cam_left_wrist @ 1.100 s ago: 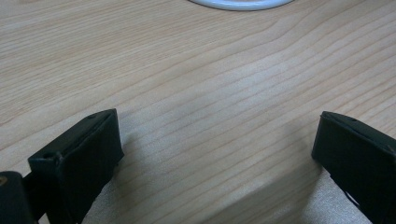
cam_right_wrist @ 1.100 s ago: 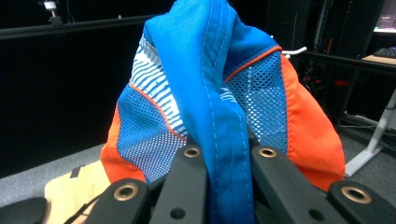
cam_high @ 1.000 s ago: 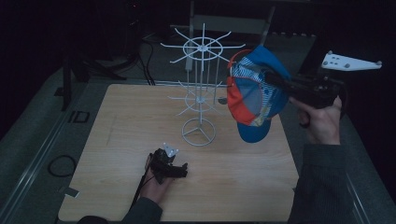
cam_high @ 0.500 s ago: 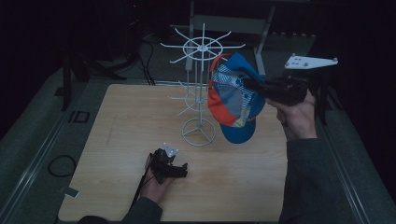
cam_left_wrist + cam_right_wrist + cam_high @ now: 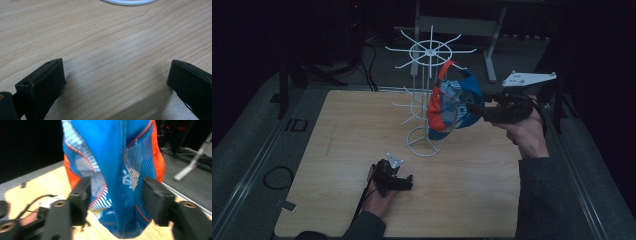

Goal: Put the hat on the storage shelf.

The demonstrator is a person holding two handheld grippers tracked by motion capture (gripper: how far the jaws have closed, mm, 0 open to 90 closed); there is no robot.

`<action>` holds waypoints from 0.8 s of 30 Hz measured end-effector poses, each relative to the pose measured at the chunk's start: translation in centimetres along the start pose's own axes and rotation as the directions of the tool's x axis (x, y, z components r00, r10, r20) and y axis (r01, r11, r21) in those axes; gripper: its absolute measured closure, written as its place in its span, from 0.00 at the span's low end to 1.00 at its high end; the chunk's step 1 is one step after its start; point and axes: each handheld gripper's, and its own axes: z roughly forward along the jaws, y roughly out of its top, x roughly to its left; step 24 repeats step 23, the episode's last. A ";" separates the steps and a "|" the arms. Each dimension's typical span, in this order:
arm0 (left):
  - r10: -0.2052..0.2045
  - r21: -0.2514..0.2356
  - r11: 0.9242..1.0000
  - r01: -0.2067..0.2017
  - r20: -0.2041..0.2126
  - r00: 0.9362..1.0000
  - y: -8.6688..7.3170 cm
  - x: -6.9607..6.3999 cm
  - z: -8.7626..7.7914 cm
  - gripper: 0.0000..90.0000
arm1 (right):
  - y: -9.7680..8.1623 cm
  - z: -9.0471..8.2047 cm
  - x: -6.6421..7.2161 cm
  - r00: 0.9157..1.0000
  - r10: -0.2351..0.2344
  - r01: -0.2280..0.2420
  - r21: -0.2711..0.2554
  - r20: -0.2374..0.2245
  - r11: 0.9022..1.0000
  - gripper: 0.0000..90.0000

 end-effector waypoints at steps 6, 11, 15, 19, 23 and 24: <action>0.001 0.002 1.000 -0.001 0.001 1.000 0.0 0.0 0.0 0.02 | -1.4 0.4 -0.1 0.998 0.015 -0.017 0.046 0.056 0.999 0.30; -0.003 -0.001 1.000 0.003 0.001 1.000 0.0 0.0 0.0 0.02 | -2.4 0.7 -0.3 0.997 0.028 -0.032 0.071 0.067 0.997 0.26; -0.005 -0.003 1.000 0.005 0.000 1.000 0.0 0.0 0.0 0.02 | -3.2 1.0 -0.3 0.997 0.044 -0.049 0.080 0.063 0.996 0.26; -0.005 -0.003 1.000 0.005 -0.001 1.000 0.0 0.0 0.0 0.02 | -4.0 1.4 -0.4 0.996 0.058 -0.063 0.090 0.061 0.994 0.26; -0.005 -0.004 1.000 0.005 -0.002 1.000 0.0 -0.1 0.0 0.02 | -4.5 1.5 -0.5 0.996 0.065 -0.070 0.098 0.059 0.993 0.26; -0.005 -0.004 1.000 0.005 -0.002 1.000 0.0 -0.1 0.0 0.02 | -4.5 1.5 -0.5 0.996 0.065 -0.070 0.098 0.059 0.993 0.26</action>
